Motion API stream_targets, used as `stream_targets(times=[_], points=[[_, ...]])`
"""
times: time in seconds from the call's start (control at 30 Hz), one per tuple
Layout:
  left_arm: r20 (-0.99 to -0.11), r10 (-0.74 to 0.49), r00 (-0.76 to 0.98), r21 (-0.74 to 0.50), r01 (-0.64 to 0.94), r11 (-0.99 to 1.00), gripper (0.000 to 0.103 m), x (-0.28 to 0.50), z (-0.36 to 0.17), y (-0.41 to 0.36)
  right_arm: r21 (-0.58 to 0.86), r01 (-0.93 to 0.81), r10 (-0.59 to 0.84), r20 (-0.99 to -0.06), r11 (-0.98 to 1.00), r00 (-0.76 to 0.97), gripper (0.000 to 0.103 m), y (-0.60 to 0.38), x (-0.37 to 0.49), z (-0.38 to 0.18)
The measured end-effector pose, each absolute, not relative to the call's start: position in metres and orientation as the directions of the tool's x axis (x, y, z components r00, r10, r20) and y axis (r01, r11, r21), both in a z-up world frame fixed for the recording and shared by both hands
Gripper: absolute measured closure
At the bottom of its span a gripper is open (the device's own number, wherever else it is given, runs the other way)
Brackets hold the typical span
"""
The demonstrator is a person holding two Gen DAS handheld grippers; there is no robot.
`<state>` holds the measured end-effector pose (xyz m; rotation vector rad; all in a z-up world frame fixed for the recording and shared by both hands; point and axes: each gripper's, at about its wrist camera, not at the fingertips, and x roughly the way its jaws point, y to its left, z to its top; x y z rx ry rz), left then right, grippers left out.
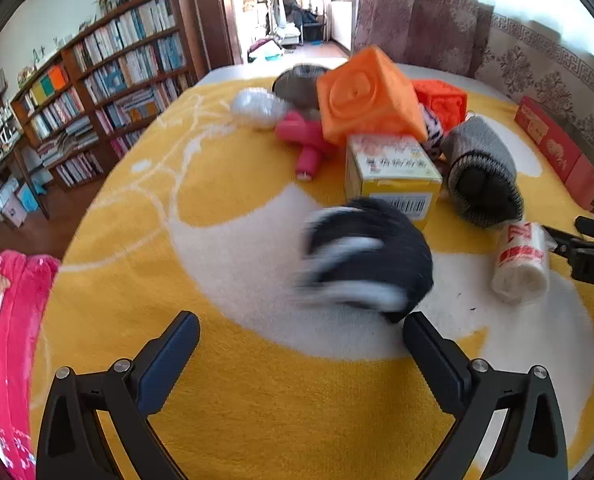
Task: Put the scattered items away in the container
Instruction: 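Grasp the black fuzzy sock with the left gripper while the right gripper grasps the white cylinder box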
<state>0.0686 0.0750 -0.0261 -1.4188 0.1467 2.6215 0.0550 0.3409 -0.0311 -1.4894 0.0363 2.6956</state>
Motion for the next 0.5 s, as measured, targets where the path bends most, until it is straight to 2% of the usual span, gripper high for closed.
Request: stream_targets(times=[0.1,0.4,0.5], points=[[-0.836,0.112,-0.537,-0.025,-0.167,-0.986,0.0,0.0661,-0.0278,0.069,-0.01,-0.051,0.035,-0.849,-0.999,-0.528,0.001,0.34,0.056,-0.0297],[-0.828,0.103,-0.551,-0.021,-0.152,-0.988,0.0,0.0706,-0.0289,0.07,-0.003,-0.035,0.021,-0.85,-0.999,-0.527,0.001,0.3414,0.0577,-0.031],[-0.828,0.079,-0.555,-0.012,-0.122,-0.992,0.0,0.0704,-0.0294,0.0717,0.05,-0.028,-0.026,-0.836,-0.998,-0.548,0.001,0.3461,0.0611,-0.0286]])
